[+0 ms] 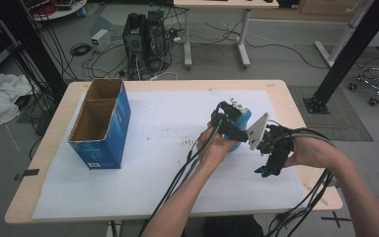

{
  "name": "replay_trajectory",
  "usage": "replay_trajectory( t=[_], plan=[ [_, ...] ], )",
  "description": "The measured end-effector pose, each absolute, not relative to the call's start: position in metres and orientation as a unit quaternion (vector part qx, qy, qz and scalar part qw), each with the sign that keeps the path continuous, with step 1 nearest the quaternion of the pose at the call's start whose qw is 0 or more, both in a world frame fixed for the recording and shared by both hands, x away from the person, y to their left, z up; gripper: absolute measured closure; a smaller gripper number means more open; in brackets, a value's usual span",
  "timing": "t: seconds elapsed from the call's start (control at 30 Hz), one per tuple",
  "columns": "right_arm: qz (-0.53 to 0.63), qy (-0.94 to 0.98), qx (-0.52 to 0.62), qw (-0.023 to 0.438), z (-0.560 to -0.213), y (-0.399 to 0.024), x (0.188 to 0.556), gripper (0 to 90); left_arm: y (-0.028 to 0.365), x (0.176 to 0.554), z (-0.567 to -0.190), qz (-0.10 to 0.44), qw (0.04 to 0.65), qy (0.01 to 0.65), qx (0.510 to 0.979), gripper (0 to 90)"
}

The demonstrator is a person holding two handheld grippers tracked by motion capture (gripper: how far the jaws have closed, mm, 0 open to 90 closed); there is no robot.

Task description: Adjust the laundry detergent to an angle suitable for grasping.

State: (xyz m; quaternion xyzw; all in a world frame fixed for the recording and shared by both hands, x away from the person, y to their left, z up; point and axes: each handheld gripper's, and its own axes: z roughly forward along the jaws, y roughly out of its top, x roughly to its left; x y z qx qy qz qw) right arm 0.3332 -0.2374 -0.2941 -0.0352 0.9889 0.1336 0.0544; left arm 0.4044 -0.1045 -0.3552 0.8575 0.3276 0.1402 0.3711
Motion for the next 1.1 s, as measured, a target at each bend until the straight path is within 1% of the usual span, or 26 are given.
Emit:
replay_trajectory(
  t=[0.07, 0.1, 0.17, 0.3, 0.63, 0.83, 0.9, 1.1],
  plan=[
    [0.127, 0.99, -0.022, 0.049, -0.293, -0.2366, 0.332, 13.8, -0.1059, 0.4042, -0.3566, 0.138, 0.381, 0.335, 0.85, 17.2],
    [0.127, 0.99, -0.021, 0.049, -0.2931, -0.2366, 0.3321, 13.8, -0.1044, 0.4049, -0.3559, 0.142, 0.376, 0.328, 0.855, 20.1],
    [0.126, 0.991, -0.02, 0.05, -0.2935, -0.2367, 0.3323, 13.8, -0.1061, 0.4048, -0.357, 0.14, 0.387, 0.335, 0.848, 20.8],
    [0.118, 0.991, -0.037, 0.049, -0.2929, -0.2375, 0.335, 13.8, -0.1064, 0.4055, -0.3581, 0.138, 0.382, 0.332, 0.851, 22.0],
    [0.124, 0.991, -0.018, 0.049, -0.2959, -0.2364, 0.333, 13.8, -0.1091, 0.4054, -0.3602, 0.134, 0.388, 0.337, 0.847, 25.0],
    [0.122, 0.991, -0.018, 0.048, -0.2969, -0.2359, 0.3337, 13.8, -0.1085, 0.4062, -0.3604, 0.141, 0.385, 0.334, 0.848, 27.7],
    [0.122, 0.991, -0.018, 0.048, -0.2969, -0.236, 0.3337, 13.8, -0.1105, 0.4053, -0.3615, 0.14, 0.396, 0.341, 0.841, 29.7],
    [0.121, 0.991, -0.018, 0.048, -0.2976, -0.2365, 0.334, 13.8, -0.1113, 0.4056, -0.3622, 0.147, 0.388, 0.335, 0.846, 31.5]
  ],
)
